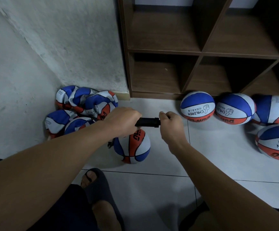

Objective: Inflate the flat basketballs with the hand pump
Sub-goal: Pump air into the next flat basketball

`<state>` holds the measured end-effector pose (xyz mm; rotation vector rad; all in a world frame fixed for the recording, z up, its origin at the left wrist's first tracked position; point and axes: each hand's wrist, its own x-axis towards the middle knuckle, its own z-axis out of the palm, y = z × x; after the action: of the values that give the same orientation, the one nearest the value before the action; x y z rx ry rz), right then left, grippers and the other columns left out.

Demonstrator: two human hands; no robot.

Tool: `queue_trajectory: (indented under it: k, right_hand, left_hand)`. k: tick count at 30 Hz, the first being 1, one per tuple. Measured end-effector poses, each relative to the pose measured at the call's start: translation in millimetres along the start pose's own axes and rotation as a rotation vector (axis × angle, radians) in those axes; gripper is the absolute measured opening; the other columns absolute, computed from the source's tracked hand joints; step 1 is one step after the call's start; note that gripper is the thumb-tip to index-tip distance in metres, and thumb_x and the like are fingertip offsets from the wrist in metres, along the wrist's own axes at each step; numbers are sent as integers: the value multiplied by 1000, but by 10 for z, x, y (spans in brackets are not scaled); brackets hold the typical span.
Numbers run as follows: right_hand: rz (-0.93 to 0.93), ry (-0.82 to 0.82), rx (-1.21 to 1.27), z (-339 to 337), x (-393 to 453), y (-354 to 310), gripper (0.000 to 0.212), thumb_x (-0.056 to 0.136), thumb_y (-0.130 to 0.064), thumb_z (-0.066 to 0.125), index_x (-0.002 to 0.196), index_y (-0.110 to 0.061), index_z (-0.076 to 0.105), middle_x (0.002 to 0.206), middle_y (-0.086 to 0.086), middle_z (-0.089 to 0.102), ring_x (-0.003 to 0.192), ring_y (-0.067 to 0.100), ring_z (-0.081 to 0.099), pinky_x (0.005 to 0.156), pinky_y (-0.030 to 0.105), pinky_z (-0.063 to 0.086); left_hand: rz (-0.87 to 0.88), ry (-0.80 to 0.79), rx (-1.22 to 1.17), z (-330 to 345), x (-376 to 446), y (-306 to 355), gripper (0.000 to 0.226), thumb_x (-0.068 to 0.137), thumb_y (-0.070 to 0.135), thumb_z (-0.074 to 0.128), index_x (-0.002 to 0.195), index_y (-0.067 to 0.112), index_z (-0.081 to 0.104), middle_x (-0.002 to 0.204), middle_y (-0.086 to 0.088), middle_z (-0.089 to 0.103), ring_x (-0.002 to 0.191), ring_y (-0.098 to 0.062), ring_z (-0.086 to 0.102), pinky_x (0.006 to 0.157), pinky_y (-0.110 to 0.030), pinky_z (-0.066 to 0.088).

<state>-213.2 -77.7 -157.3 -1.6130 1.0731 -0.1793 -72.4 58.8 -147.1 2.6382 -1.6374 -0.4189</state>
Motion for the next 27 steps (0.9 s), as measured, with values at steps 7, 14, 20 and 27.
queue_trajectory:
  k: [7,14,20,27]
  right_hand:
    - [105,87,121,-368,235,46,29,106,-33,60,103,-5,64,73,4,47,66,21,46,58,36,44]
    - [106,188,163,-400,277,90,14,105,-32,58,109,-20,62,111,8,62,95,27,57,76,46,55]
    - [-63,97,57,-128,64,-102,31,111,-40,49,88,-20,55,82,2,61,77,20,59,70,39,48]
    - [-10,-44,49,47,-5,20,33,111,-42,49,89,-18,57,71,1,55,65,19,53,64,40,45]
  left_hand:
    - [-80,6,2,-1,-49,-242,27,100,46,62,79,31,57,68,7,60,58,-11,60,55,-34,52]
    - [-105,-28,34,4,-24,-280,28,98,34,65,74,31,51,68,5,59,58,-15,60,51,-31,42]
    - [-109,-11,-26,24,-2,-103,9,96,24,67,87,23,64,70,5,59,59,-13,58,50,-31,43]
    - [-66,-43,-12,60,-21,-3,10,96,28,68,88,25,62,72,4,59,62,-16,60,51,-30,39]
